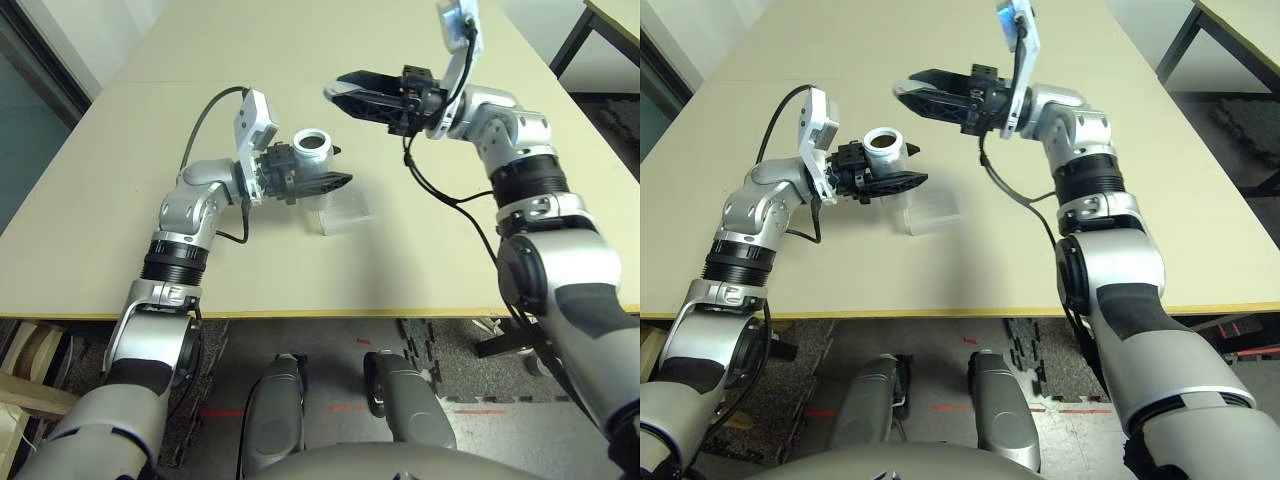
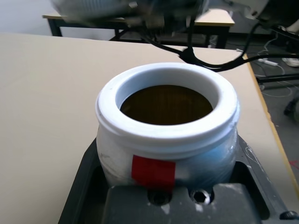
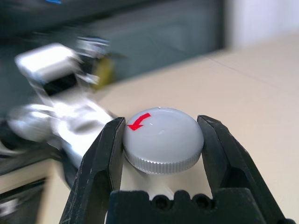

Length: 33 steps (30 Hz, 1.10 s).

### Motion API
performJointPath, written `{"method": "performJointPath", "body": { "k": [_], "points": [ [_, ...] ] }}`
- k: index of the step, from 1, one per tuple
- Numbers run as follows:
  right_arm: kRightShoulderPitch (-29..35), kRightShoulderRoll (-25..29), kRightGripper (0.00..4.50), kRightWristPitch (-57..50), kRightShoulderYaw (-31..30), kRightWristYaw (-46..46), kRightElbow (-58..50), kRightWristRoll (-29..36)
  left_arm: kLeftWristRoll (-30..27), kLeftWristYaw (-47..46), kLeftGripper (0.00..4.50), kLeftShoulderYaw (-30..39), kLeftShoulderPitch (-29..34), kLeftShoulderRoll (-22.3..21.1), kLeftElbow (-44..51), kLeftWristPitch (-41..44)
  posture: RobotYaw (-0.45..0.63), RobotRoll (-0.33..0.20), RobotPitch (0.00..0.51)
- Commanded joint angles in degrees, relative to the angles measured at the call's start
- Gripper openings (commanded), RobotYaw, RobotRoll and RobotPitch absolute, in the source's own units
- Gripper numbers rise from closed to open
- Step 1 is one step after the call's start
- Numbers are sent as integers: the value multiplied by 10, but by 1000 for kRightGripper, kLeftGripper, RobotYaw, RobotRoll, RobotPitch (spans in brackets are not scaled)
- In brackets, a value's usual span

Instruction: Pour the medicine from the bottle into the box.

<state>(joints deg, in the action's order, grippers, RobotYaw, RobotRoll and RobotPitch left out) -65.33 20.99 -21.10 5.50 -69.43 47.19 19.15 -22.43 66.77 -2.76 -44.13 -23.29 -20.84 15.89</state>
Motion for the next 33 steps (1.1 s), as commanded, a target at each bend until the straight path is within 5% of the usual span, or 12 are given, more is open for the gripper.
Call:
{"method": "performJointPath", "body": {
  "k": [1,13,27,33],
  "points": [
    [31,35,2586,-12,1,63,-25,-26,4,-16,2714,11,7,-6,10,1,-59,0,139],
    [112,120,2586,-26,-16,196,-27,-99,23,-59,2714,23,-5,-19,-24,-12,-70,0,139],
    [100,113,2586,13,-22,266,94,-145,45,-93,2714,27,-23,-17,-65,-47,-59,0,141],
    [97,108,4479,48,-17,260,91,-138,55,-100,2714,26,-33,-16,-87,-58,-67,0,141]
  ]
}}
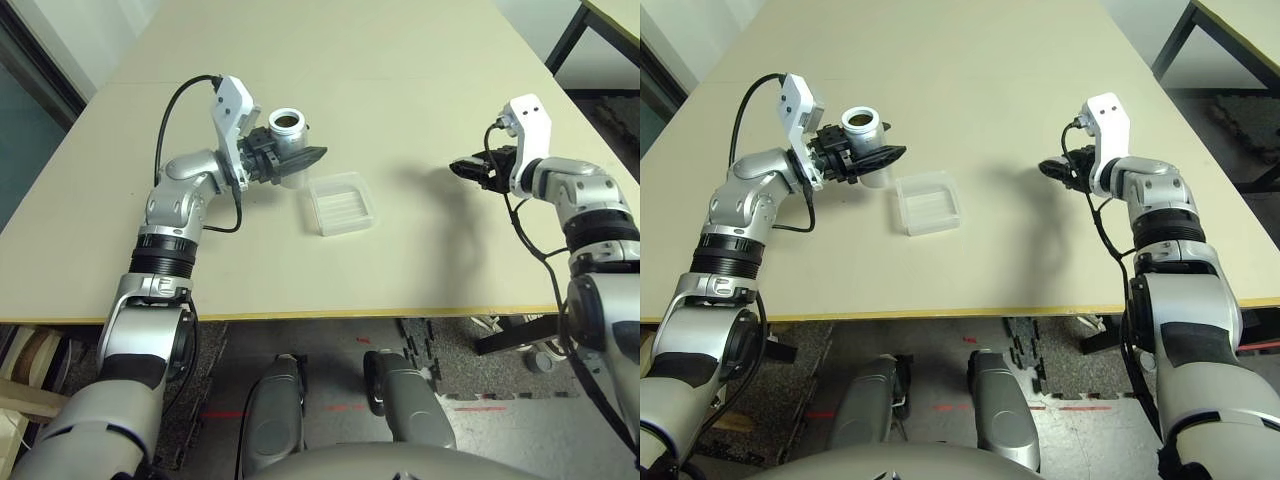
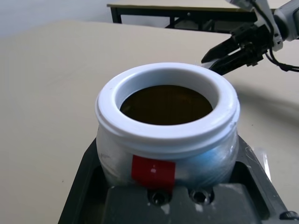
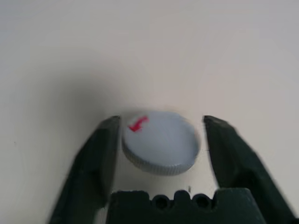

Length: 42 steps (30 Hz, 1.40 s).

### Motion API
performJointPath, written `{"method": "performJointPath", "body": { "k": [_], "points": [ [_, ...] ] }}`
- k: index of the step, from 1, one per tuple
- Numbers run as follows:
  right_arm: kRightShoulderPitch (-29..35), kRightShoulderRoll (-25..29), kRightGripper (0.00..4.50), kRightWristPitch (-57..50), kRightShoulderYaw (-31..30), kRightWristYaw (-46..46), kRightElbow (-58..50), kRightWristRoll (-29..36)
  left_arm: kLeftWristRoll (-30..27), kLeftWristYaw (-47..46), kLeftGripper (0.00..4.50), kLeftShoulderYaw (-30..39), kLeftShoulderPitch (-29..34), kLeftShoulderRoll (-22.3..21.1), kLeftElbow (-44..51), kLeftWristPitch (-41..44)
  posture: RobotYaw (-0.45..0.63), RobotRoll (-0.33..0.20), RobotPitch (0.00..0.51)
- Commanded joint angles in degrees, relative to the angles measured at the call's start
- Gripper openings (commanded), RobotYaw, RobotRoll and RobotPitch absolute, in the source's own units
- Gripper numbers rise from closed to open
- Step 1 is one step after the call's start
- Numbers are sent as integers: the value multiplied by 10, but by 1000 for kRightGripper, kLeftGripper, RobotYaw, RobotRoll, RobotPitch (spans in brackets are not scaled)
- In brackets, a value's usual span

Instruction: Pour the medicine from the bottle into the box.

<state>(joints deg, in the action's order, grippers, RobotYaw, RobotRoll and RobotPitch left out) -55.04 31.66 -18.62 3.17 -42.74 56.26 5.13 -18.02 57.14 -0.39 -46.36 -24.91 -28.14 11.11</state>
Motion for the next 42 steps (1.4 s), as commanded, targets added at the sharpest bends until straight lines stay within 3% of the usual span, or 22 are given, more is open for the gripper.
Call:
{"method": "performJointPath", "body": {
  "k": [1,7,14,19,24,31,37,42],
  "points": [
    [-6,2,4500,27,5,-11,-2,1,12,-4,2714,2,-12,0,-16,-11,-69,0,140],
    [10,18,4500,68,-19,-114,-59,2,41,-22,2714,-6,-29,-6,-51,-15,-79,0,139],
    [42,33,4500,71,-26,-290,-181,55,79,-22,2714,-16,-73,-15,-118,-26,-87,0,137],
    [65,35,4500,70,-32,-357,-238,83,86,-17,2714,-14,-85,-16,-139,-24,-90,0,136],
    [83,27,4500,77,-41,-388,-274,97,88,-16,2714,-11,-90,-18,-147,-17,-89,0,133],
    [94,17,4500,117,-75,-375,-266,66,103,-24,2714,-14,-93,-21,-149,-16,-82,0,133],
    [93,5,4500,119,-79,-363,-254,63,112,-85,2714,-2,-93,-7,-141,-14,-75,0,133],
    [95,0,4500,121,-80,-357,-251,62,167,-117,2714,-42,-100,-15,-138,-29,-71,0,131]
  ]
}}
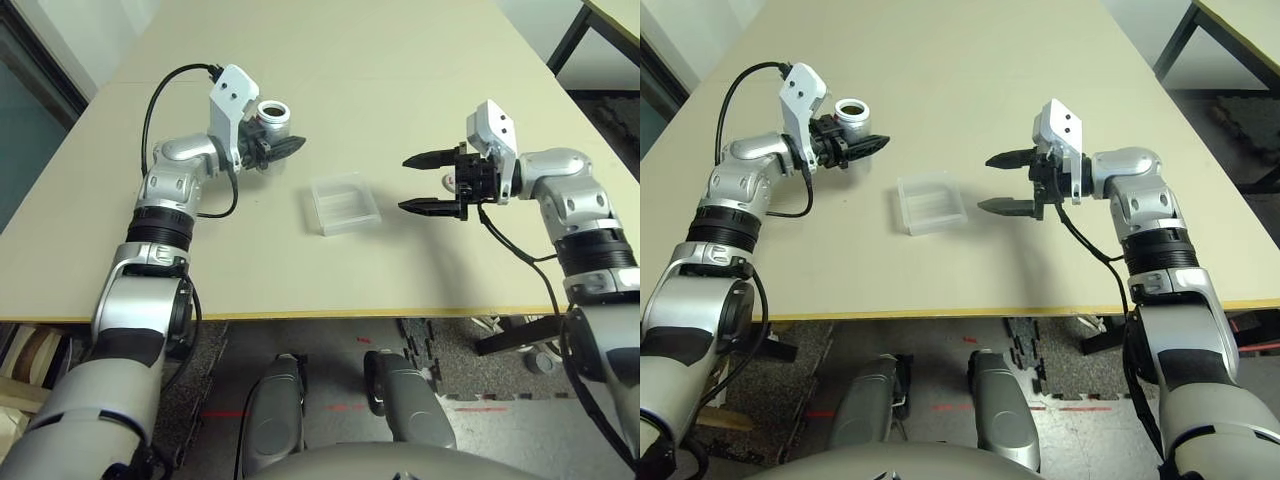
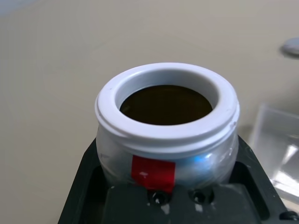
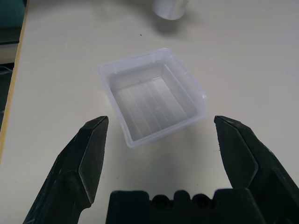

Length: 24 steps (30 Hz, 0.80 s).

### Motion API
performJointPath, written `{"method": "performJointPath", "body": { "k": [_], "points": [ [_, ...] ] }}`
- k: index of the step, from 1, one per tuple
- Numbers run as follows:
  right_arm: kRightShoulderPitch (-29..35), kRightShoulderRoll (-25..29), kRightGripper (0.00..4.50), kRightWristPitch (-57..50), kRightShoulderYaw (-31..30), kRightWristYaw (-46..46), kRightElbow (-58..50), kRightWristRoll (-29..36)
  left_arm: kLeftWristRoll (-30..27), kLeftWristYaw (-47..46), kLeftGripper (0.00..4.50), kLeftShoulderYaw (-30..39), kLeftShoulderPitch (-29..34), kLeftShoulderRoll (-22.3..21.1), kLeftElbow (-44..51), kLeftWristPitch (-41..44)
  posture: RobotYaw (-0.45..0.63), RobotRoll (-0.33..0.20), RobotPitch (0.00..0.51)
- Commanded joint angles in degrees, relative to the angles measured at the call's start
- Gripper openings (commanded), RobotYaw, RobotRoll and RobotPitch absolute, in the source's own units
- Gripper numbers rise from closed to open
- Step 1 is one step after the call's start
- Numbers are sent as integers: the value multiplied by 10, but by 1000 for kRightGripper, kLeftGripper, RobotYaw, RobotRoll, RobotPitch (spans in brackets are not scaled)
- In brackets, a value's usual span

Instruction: Pour the medicine from the bottle into the box.

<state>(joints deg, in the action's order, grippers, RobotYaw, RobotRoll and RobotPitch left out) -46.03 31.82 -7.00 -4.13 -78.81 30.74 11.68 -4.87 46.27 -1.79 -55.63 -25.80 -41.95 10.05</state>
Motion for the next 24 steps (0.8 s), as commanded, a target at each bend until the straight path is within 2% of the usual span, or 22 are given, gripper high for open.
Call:
{"method": "performJointPath", "body": {
  "k": [1,5,10,14,16,21,24],
  "points": [
    [5,-3,4500,5,-7,4,4,-3,59,-14,2714,-45,-6,-11,3,-30,-72,0,131],
    [5,-6,4500,2,-6,7,6,-2,151,-34,2714,-117,-5,-29,25,-85,-70,0,128],
    [3,-12,4500,-1,-3,12,15,1,359,-158,2714,-251,-59,-64,11,-271,-62,0,119],
    [-3,-17,4500,-3,-2,15,26,2,548,-311,2714,-371,-146,-73,-29,-391,-53,0,118],
    [-7,-21,4500,-4,0,17,32,3,615,-377,2714,-419,-187,-58,-64,-423,-49,0,117],
    [-16,-30,4500,-7,3,21,46,6,749,-501,2714,-525,-267,1,-149,-440,-53,0,118],
    [-16,-33,4500,-6,3,23,46,6,786,-543,2714,-564,-287,27,-202,-441,-64,0,119]
  ]
}}
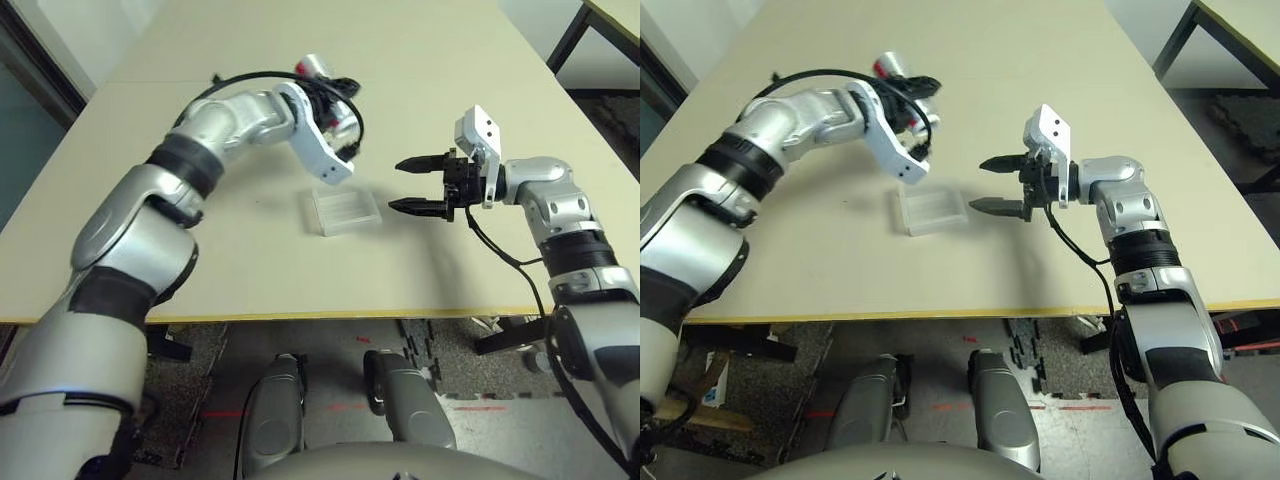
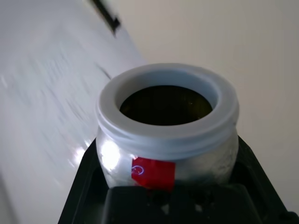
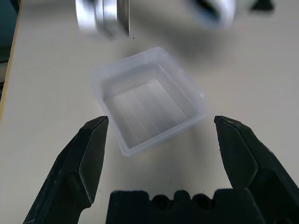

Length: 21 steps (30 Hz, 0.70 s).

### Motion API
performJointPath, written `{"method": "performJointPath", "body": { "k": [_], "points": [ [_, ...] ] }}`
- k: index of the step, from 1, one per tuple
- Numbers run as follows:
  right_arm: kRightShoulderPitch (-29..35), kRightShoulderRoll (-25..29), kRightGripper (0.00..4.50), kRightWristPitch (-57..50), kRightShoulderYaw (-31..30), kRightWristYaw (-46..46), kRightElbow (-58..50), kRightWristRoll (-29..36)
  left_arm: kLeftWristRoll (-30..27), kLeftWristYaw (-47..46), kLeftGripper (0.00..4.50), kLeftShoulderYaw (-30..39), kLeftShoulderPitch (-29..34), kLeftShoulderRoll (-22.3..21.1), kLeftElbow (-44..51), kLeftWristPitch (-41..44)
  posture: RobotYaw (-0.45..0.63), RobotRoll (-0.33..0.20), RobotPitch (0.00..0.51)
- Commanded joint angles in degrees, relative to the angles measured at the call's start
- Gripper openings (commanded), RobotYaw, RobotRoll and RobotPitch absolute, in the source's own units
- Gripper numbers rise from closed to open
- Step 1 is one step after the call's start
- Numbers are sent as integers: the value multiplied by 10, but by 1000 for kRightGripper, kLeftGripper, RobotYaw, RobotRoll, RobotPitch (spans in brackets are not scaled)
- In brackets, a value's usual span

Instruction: Pour the medicine from the bottle into the box.

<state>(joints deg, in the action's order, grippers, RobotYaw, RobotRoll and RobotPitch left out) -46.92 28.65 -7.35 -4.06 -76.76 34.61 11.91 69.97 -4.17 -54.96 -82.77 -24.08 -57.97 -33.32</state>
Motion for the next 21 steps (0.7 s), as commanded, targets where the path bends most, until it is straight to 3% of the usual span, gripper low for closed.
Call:
{"method": "performJointPath", "body": {
  "k": [1,10,13,16,17,20,21],
  "points": [
    [-7,-2,4500,-3,3,3,6,4,41,-48,2714,-37,-20,14,-54,-7,-69,0,120],
    [1,4,4500,6,2,3,6,1,22,-50,2714,-24,-39,38,-119,-4,-72,0,122],
    [1,5,4500,12,1,1,11,-1,-33,5,2714,19,-24,35,-127,-20,-69,0,124],
    [0,4,4500,16,-1,0,15,-3,-135,108,2714,100,-8,31,-133,-27,-66,0,126],
    [-1,4,4500,18,-1,0,17,-4,-184,161,2714,140,0,31,-136,-16,-64,0,127],
    [-2,4,4500,26,-4,-2,22,-8,-259,250,2714,202,11,25,-127,9,-59,0,128],
    [-1,5,4500,34,-8,-5,25,-13,-314,309,2714,248,20,30,-125,47,-59,0,128]
  ]
}}
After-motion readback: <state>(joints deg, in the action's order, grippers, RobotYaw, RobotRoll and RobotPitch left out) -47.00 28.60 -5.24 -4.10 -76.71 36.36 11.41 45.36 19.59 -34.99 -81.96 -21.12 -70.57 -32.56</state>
